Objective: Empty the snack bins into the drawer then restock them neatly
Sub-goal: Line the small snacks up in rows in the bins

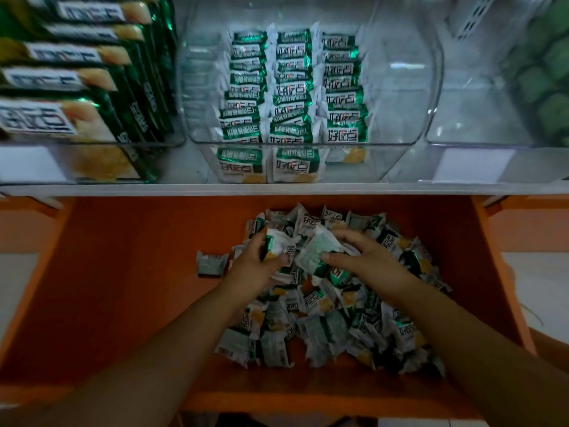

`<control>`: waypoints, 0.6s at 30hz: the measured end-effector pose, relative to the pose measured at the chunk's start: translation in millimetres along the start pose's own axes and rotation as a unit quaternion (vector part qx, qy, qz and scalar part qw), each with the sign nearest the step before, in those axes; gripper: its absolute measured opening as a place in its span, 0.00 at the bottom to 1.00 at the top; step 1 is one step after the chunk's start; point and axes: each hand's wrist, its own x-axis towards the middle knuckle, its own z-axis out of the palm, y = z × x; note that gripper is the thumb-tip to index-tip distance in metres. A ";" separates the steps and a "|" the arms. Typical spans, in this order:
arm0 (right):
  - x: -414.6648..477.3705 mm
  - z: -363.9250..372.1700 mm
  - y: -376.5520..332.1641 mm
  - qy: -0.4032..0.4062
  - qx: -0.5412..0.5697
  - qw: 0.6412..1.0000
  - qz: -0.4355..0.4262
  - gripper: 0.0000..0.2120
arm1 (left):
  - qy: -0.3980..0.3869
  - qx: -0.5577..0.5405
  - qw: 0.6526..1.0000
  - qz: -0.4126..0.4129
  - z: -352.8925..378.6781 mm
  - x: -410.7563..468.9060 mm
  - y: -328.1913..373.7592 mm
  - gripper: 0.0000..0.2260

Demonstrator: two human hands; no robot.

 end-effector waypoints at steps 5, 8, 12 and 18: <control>-43.2 8.4 -43.8 -0.017 0.029 0.999 -0.019 0.24 | -0.029 -0.033 0.999 0.026 -12.3 -50.7 45.1 0.36; -66.9 14.2 -69.2 -0.042 0.038 0.998 -0.028 0.20 | -0.035 -0.057 0.997 0.044 -22.0 -79.0 67.7 0.36; -86.0 19.3 -97.1 -0.064 0.036 0.997 -0.034 0.25 | -0.077 -0.076 0.993 0.045 -31.9 -110.7 92.8 0.45; -98.0 19.5 -121.1 0.007 0.010 0.999 -0.045 0.25 | -0.024 -0.121 0.990 0.074 -52.4 -125.3 109.5 0.50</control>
